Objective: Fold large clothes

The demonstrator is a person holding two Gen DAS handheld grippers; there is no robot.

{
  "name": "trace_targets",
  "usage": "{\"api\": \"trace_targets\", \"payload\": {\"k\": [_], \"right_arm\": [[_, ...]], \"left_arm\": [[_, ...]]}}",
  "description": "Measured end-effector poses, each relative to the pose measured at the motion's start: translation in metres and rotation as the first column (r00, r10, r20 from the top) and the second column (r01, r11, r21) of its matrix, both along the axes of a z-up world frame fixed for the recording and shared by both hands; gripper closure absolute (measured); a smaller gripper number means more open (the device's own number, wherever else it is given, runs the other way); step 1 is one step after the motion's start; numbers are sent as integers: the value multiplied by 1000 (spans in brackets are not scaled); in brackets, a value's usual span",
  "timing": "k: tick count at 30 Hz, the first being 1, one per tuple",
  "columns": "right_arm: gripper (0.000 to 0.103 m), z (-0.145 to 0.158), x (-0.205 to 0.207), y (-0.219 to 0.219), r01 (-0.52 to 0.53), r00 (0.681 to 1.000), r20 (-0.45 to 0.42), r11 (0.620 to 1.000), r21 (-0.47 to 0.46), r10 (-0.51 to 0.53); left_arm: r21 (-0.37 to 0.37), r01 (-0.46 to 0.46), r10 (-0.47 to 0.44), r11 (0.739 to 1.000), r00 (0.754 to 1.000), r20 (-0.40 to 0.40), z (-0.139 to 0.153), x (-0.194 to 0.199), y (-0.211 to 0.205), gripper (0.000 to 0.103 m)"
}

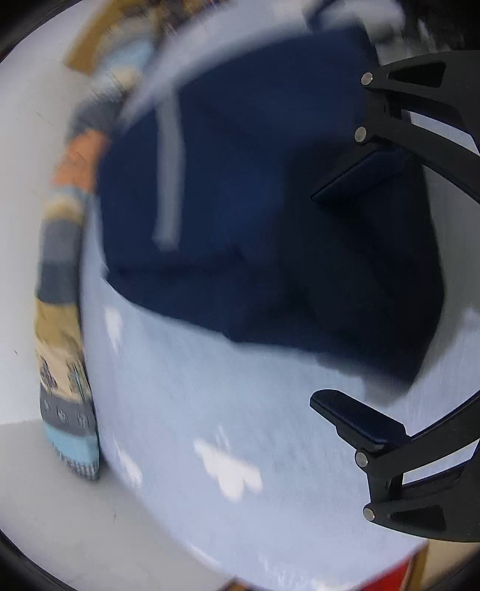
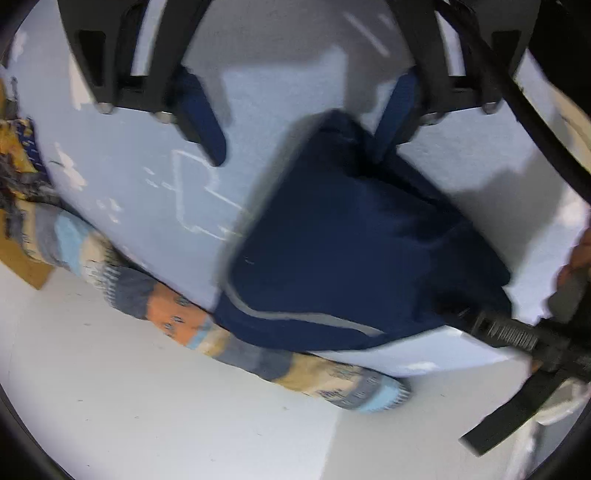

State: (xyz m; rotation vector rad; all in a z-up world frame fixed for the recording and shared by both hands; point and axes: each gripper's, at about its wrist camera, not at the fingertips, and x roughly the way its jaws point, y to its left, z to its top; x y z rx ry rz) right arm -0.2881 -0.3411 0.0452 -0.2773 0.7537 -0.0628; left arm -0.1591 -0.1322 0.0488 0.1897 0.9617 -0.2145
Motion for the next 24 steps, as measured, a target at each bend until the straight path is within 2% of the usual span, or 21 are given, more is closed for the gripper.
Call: {"api": "trace_targets", "payload": {"k": [3, 4, 6, 7, 8, 10, 12, 15, 16, 18, 20, 21, 22, 24], "right_arm": [[29, -4, 2, -24, 73, 997, -31, 995, 68, -72], [28, -10, 3, -35, 99, 994, -60, 987, 126, -92], [24, -22, 6, -55, 161, 982, -139, 956, 245, -130], [23, -26, 7, -66, 196, 974, -171, 926, 323, -146], [23, -25, 6, -71, 206, 972, -181, 911, 358, -149], [23, -19, 3, -72, 193, 974, -183, 908, 373, -132], [23, -11, -4, -75, 177, 977, -188, 889, 421, -105], [23, 15, -18, -86, 150, 987, -130, 853, 500, -97], [23, 21, -20, -89, 142, 989, -110, 844, 517, -99], [23, 35, -18, -95, 117, 993, -53, 818, 564, -106], [34, 46, -4, -94, 78, 997, -25, 812, 579, -78], [51, 49, 6, -92, 66, 998, -30, 810, 582, -60], [58, 53, 21, -91, 51, 999, -36, 802, 596, -36], [58, 59, 45, -91, 47, 999, -31, 801, 597, -36]], "left_arm": [[-95, -51, 43, 994, 996, -83, -7, 7, 18, 1], [-111, -57, 46, 992, 994, -99, -9, 8, 21, 1], [-87, -52, 44, 995, 995, -91, -10, 5, 20, 0], [-75, -49, 43, 996, 996, -81, -8, 4, 20, 0], [-66, -53, 48, 996, 996, -71, -5, 3, 20, 0], [-54, -52, 49, 997, 997, -63, 5, -1, 23, 0], [-58, -50, 50, 997, 999, -5, 23, -7, 26, 0], [-130, -23, 42, 991, 989, 145, 65, -24, 33, 0], [-175, -10, 46, 984, 979, 199, 78, -28, 35, 0], [-225, 5, 47, 974, 973, 225, 85, -27, 32, 0], [-284, 35, 27, 958, 977, 213, 82, -20, 22, 0], [-303, 55, 5, 951, 981, 195, 78, -14, 14, 0], [-313, 69, -10, 947, 982, 186, 74, -8, 7, 0], [-308, 72, -18, 949, 985, 174, 64, 2, -5, 0]]}}
